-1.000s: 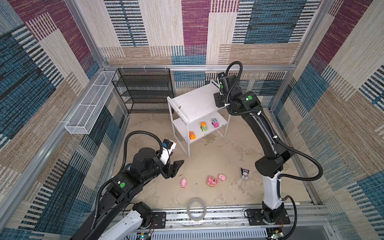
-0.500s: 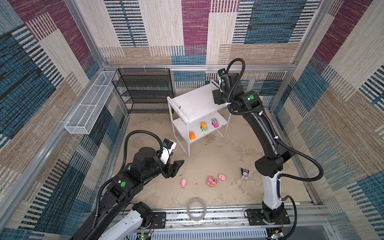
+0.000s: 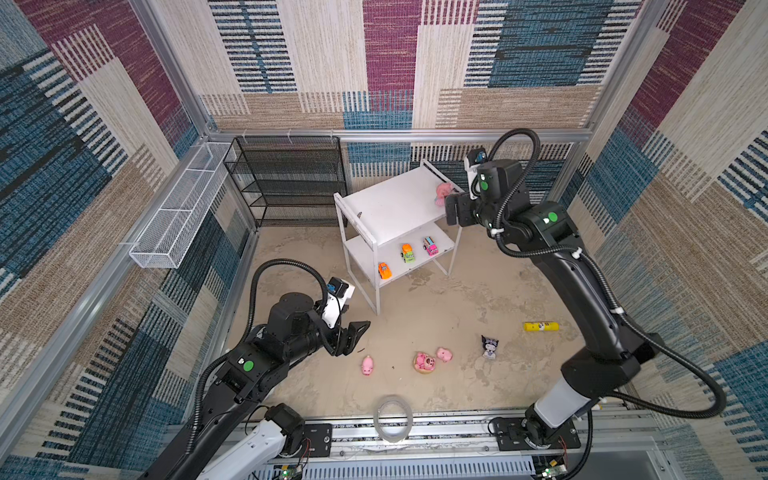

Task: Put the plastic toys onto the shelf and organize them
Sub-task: 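Move the right gripper down over the purple-bow black figure on the floor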

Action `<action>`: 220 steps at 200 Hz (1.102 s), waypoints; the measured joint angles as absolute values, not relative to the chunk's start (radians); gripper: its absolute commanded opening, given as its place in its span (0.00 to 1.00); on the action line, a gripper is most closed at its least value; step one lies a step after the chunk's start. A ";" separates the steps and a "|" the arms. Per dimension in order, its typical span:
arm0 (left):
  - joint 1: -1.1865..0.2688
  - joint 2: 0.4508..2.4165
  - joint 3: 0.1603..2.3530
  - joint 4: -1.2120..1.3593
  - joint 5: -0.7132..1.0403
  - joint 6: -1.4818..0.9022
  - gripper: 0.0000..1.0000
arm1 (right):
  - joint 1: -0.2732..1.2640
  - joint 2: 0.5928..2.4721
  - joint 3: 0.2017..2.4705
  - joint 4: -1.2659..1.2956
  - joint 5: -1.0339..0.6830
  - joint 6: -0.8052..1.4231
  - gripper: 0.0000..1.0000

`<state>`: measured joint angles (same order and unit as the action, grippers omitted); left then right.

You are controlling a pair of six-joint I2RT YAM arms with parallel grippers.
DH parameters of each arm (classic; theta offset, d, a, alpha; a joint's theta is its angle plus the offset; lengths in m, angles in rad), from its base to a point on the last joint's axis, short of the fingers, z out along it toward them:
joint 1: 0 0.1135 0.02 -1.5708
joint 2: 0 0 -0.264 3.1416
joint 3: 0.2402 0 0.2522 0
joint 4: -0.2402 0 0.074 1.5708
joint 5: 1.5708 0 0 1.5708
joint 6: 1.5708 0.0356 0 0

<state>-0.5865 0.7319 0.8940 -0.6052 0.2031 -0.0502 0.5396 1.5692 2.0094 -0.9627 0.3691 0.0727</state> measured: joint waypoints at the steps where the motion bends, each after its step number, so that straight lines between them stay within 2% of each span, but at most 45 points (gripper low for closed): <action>1: -0.587 0.732 0.894 -0.605 0.204 -0.050 0.75 | 0.540 1.555 1.990 -0.959 0.366 0.077 1.00; 40: -0.587 0.753 0.894 -0.606 0.243 -0.050 0.75 | 0.539 1.220 1.506 -0.907 0.311 0.227 1.00; 78: -0.587 0.744 0.896 -0.606 0.270 -0.050 0.76 | 0.539 1.085 1.089 -0.894 0.262 0.434 1.00; 113: -0.587 0.728 0.896 -0.606 0.290 -0.050 0.75 | 0.539 0.973 0.823 -0.849 0.242 0.641 0.98; 157: -0.587 0.731 0.896 -0.606 0.296 -0.050 0.76 | 0.539 1.003 0.607 -0.779 0.185 0.803 0.85; 191: -0.587 0.718 0.896 -0.606 0.296 -0.050 0.76 | 0.539 1.049 0.565 -0.731 0.194 0.876 0.79; 220: -0.587 0.723 0.895 -0.606 0.297 -0.050 0.76 | 0.539 1.097 0.538 -0.698 0.216 0.907 0.68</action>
